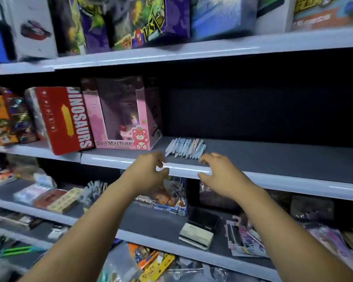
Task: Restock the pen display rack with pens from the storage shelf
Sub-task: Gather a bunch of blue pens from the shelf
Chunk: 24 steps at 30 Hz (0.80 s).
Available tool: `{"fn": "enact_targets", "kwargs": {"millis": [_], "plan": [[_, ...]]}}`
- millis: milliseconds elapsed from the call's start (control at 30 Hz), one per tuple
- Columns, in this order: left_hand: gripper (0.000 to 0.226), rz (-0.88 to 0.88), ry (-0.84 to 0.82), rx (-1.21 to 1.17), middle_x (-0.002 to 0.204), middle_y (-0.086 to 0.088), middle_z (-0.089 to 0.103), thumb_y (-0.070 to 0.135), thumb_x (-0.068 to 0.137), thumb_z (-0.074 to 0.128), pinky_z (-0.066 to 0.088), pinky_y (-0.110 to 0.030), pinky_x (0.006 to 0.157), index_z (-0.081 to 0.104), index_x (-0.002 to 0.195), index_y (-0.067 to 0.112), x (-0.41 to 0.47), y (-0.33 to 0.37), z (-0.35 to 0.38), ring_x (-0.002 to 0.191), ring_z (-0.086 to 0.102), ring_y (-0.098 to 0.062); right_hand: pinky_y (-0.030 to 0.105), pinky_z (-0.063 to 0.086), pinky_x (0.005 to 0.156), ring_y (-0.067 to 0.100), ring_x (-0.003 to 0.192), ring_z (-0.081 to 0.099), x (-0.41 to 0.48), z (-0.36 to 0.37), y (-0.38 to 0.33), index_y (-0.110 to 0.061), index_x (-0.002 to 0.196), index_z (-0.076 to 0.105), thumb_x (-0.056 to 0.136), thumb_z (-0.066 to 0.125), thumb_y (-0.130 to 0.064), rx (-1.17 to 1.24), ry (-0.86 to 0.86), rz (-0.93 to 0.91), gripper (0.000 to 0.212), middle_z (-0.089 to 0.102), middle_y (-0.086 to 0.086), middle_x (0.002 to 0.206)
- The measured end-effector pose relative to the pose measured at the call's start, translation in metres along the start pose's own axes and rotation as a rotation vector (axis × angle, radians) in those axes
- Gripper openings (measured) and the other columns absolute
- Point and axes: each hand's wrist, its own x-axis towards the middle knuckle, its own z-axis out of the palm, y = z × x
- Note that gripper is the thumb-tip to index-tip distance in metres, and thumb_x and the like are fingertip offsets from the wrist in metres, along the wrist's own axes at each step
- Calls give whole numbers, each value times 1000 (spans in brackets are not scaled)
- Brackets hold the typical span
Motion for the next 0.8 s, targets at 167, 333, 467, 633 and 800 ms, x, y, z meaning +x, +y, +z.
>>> {"fn": "enact_targets", "kwargs": {"millis": [167, 333, 467, 633, 800], "plan": [[41, 20, -14, -52, 118, -8, 69, 35, 97, 65, 52, -36, 89, 58, 130, 11, 80, -25, 13, 101, 65, -27, 40, 52, 91, 22, 105, 59, 59, 19, 19, -19, 126, 58, 95, 64, -32, 1, 2, 56, 34, 57, 0, 119], [49, -98, 36, -86, 111, -15, 68, 39, 98, 64, 44, -32, 78, 54, 132, 5, 152, -44, 36, 94, 61, -28, 42, 54, 83, 22, 89, 60, 117, 34, 49, -16, 113, 63, 94, 64, -24, 36, 77, 37, 20, 56, -1, 104], [67, -203, -103, -54, 131, -13, 59, 56, 91, 68, 41, -29, 84, 50, 133, 6, 205, -49, 57, 109, 59, -27, 40, 54, 84, 19, 92, 60, 172, 37, 67, -18, 111, 63, 94, 64, -24, 35, 37, 3, 18, 57, -1, 106], [79, -272, -257, 24, 132, -14, 61, 69, 77, 73, 42, -30, 85, 54, 124, 8, 256, -61, 77, 118, 58, -29, 43, 55, 86, 20, 93, 59, 251, 39, 78, -18, 108, 63, 94, 59, -24, -55, -77, -52, 15, 59, 1, 104], [83, -332, -409, 57, 126, -5, 61, 60, 78, 74, 58, -34, 80, 41, 140, 15, 269, -53, 71, 104, 66, -23, 40, 57, 81, 19, 89, 62, 295, 59, 85, -17, 104, 66, 99, 53, -20, -50, -157, -52, 14, 64, 2, 104]]}}
